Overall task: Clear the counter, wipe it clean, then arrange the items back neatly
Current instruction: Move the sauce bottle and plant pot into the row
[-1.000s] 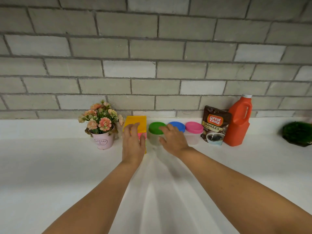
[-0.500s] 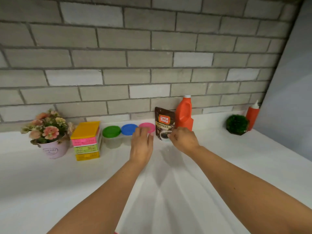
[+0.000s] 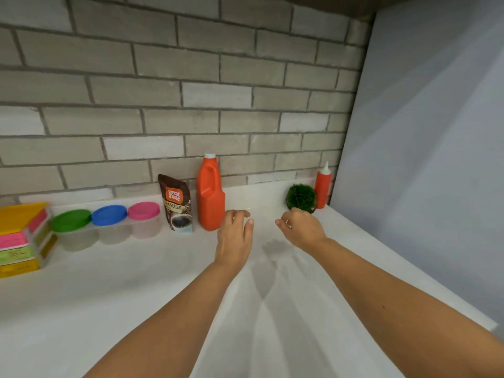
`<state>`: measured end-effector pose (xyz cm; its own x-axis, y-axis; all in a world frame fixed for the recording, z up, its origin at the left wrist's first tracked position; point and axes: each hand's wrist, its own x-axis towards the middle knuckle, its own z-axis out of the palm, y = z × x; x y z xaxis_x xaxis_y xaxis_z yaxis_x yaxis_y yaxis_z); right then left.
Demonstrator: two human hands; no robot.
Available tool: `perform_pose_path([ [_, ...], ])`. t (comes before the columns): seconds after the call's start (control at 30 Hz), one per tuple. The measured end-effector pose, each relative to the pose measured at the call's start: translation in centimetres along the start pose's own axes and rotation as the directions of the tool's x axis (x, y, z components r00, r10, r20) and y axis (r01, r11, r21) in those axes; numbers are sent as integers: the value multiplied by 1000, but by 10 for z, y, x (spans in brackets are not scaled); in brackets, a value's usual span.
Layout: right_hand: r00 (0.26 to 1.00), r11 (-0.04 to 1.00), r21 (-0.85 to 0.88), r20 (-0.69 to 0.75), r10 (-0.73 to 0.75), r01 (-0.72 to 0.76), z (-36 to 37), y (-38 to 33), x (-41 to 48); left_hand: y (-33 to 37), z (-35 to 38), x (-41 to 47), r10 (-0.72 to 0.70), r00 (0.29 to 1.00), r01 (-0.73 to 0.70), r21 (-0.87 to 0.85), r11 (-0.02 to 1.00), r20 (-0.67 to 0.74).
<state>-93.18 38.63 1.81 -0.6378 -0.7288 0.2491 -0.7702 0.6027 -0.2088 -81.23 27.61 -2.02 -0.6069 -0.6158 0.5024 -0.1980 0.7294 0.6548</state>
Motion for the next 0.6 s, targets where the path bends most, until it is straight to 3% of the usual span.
perform_pose_path([
  [0.6,959,943,207,-55,278,-261,-13,153,65,58,140,110,23,978,16,-184,983,206],
])
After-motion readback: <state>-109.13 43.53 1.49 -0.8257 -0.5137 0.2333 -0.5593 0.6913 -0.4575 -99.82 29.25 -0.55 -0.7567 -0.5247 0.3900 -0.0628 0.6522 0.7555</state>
